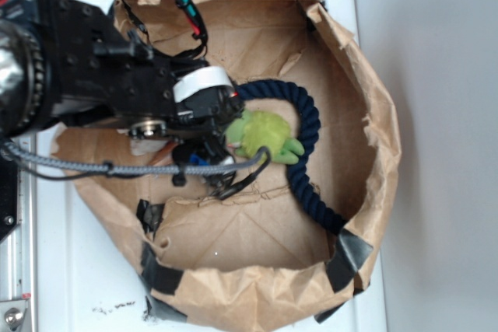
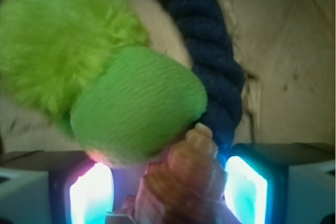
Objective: Grab the shell.
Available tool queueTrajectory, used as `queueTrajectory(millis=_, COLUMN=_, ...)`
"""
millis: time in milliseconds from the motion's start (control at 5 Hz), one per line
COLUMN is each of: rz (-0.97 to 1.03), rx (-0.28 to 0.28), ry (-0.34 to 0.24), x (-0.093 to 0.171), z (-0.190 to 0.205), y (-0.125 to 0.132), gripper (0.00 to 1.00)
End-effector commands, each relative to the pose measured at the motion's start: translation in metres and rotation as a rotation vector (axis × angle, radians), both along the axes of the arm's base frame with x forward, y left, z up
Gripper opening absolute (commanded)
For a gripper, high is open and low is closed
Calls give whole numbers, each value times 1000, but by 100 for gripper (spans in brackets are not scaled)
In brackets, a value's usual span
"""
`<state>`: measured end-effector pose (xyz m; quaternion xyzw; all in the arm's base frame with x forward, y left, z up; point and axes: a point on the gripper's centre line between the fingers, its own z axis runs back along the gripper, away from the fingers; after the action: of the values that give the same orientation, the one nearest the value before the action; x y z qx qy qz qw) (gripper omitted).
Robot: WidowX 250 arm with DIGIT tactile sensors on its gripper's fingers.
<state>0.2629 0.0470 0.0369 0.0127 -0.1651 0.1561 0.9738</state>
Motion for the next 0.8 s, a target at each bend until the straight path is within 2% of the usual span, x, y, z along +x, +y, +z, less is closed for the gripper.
queueTrajectory(millis=0, rz=-96, rx=-5, ry=-54, x=8, z=80, y=-8, gripper=0)
queueTrajectory(millis=200, rz=-152, rx=47, ry=-60, x=8, z=89, y=-22, gripper=0)
queueTrajectory(millis=400, rz=-297, rx=108, ry=-85, x=2, z=95, y=-37, gripper=0)
queueTrajectory(millis=600, rz=-443, rx=117, ry=-83, x=3, z=107, y=-49, gripper=0)
